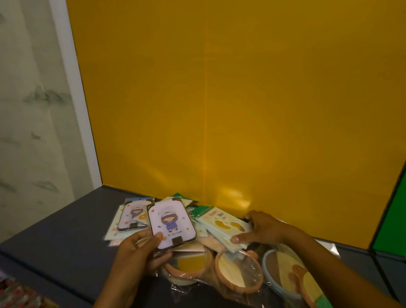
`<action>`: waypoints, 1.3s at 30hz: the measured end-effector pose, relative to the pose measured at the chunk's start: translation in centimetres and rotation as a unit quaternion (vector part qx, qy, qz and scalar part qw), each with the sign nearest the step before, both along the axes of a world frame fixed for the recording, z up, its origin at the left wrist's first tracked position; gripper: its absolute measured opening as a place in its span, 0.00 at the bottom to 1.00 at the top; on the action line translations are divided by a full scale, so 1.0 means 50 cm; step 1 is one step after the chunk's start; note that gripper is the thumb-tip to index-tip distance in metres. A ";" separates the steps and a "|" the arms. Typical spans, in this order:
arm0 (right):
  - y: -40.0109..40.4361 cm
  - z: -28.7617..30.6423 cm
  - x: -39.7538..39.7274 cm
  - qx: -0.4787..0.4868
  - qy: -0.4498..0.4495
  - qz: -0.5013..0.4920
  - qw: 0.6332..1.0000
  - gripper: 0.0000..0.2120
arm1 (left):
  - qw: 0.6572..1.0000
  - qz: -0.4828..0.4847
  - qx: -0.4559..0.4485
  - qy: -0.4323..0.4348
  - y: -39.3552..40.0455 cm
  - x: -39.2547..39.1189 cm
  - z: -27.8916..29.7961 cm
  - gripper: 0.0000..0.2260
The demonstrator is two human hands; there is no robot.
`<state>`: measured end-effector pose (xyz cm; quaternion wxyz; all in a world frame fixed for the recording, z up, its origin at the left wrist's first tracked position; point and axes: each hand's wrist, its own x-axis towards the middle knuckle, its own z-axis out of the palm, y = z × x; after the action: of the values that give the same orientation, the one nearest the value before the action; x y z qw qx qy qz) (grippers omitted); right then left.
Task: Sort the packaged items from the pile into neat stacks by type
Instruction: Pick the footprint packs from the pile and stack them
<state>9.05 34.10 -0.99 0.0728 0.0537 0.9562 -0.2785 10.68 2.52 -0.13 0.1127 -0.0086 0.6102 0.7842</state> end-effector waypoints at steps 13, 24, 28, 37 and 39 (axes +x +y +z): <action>-0.006 0.037 -0.013 -0.159 0.003 -0.153 0.975 0.11 | 1.000 -0.012 0.007 0.005 -0.023 -0.015 0.003 0.10; 0.009 0.056 0.133 -0.480 0.014 -0.170 0.860 0.07 | 0.999 -0.020 0.042 0.009 0.017 0.016 0.017 0.09; 0.059 0.044 0.216 -0.518 0.077 -0.211 0.825 0.19 | 0.998 -0.035 0.049 0.015 0.061 0.047 0.024 0.10; 0.179 0.047 0.491 -0.493 0.251 -0.276 0.786 0.20 | 0.992 -0.116 0.031 0.036 0.242 0.192 0.032 0.09; 0.208 0.052 0.560 -0.484 0.276 -0.291 0.778 0.20 | 0.989 -0.138 0.024 0.042 0.288 0.230 0.031 0.12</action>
<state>37.03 44.49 1.61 -0.2628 0.2075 0.6134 -0.7153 22.19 16.90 1.40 0.1942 0.1116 0.5904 0.7754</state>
